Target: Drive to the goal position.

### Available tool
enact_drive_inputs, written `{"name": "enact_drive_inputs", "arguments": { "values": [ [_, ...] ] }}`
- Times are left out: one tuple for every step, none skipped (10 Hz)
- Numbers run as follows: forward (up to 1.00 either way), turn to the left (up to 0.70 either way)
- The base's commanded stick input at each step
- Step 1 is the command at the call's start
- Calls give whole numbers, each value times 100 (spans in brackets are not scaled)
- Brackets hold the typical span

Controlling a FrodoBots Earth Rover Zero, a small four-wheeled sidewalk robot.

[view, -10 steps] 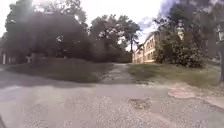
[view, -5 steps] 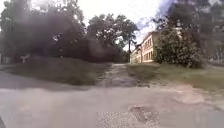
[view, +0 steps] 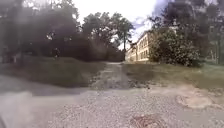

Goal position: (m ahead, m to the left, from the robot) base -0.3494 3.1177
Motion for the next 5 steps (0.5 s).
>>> {"name": "enact_drive_inputs", "arguments": {
  "values": [
    [70,0],
    [70,0],
    [70,0],
    [70,0],
    [54,0]
  ]
}}
